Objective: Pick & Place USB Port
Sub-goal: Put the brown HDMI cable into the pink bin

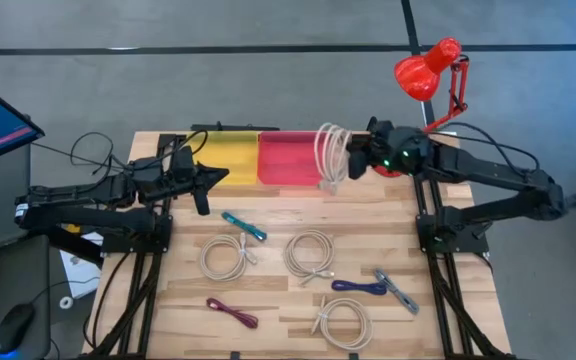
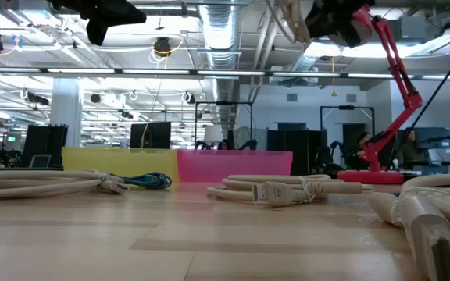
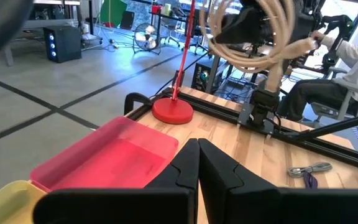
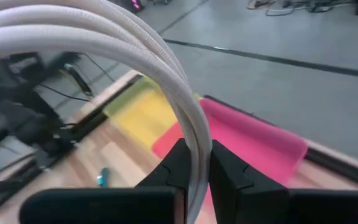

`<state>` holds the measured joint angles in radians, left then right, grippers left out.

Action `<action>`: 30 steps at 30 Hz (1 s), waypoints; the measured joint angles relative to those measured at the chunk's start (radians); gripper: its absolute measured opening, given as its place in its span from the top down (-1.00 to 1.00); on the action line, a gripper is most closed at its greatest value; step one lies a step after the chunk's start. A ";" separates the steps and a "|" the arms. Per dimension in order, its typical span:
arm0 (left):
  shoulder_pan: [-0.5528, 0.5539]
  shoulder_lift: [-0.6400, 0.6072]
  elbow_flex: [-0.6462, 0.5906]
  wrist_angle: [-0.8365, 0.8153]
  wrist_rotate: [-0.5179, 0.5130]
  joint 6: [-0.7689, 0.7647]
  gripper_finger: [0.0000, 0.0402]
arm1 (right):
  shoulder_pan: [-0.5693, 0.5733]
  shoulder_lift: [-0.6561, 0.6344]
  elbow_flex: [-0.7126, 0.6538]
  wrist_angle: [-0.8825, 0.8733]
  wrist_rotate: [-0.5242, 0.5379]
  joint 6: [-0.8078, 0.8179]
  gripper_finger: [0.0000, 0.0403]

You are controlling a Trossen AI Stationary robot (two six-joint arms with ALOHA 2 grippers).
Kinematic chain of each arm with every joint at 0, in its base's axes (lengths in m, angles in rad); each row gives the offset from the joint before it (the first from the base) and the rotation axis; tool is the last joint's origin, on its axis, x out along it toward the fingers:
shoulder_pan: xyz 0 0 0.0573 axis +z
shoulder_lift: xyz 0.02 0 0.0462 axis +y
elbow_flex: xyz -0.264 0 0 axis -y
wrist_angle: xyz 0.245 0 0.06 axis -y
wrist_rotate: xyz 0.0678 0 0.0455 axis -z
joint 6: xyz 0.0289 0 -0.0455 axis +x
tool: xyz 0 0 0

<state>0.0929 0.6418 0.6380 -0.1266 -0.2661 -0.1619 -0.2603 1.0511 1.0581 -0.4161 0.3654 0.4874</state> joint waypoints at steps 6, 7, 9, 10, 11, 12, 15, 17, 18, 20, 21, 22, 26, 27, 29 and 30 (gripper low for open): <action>0.000 0.000 0.000 0.001 0.000 0.000 0.97 | -0.075 0.152 0.127 -0.044 -0.057 -0.087 0.88; 0.000 0.000 0.000 0.001 0.000 0.000 0.97 | -0.089 0.179 0.143 -0.044 -0.073 -0.100 0.88; 0.000 0.000 0.000 0.001 0.000 0.000 0.97 | -0.113 0.235 0.172 -0.044 -0.094 -0.109 0.88; 0.000 0.000 0.000 0.002 0.000 0.000 0.97 | -0.127 0.266 0.185 -0.044 -0.111 -0.120 0.88; 0.000 0.000 0.000 0.002 0.000 0.000 0.97 | -0.139 0.295 0.197 -0.044 -0.128 -0.129 0.88; 0.000 0.000 0.000 0.003 0.000 0.000 0.97 | -0.150 0.322 0.208 -0.043 -0.138 -0.134 0.88; 0.000 0.000 0.000 0.005 0.000 0.000 0.97 | -0.183 0.405 0.241 -0.040 -0.185 -0.150 0.88; 0.000 0.000 0.000 0.005 0.000 0.000 0.97 | -0.201 0.458 0.264 -0.040 -0.209 -0.156 0.88; 0.000 0.000 0.000 0.005 0.000 0.000 0.97 | -0.208 0.483 0.274 -0.040 -0.211 -0.158 0.88; 0.000 0.000 0.000 0.006 0.000 0.000 0.97 | -0.221 0.532 0.295 -0.040 -0.211 -0.176 0.88; 0.000 0.000 0.000 0.007 0.000 0.000 0.97 | -0.227 0.554 0.305 -0.040 -0.211 -0.181 0.88; 0.000 0.000 0.000 0.007 0.000 0.000 0.97 | -0.232 0.576 0.315 -0.041 -0.211 -0.182 0.88; 0.000 0.000 0.000 0.008 0.000 0.000 0.97 | -0.250 0.656 0.351 -0.040 -0.211 -0.184 0.88; 0.000 0.000 0.000 0.008 0.000 0.000 0.97 | -0.255 0.673 0.359 -0.035 -0.211 -0.184 0.88; 0.000 0.000 0.000 0.008 0.000 0.000 0.97 | -0.264 0.703 0.369 -0.039 -0.210 -0.184 0.88; 0.000 0.000 0.000 0.009 0.000 0.000 0.97 | -0.267 0.721 0.377 -0.031 -0.210 -0.183 0.88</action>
<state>0.0929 0.6419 0.6380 -0.1181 -0.2657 -0.1619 -0.5272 1.7720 1.4347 -0.4467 0.1551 0.3042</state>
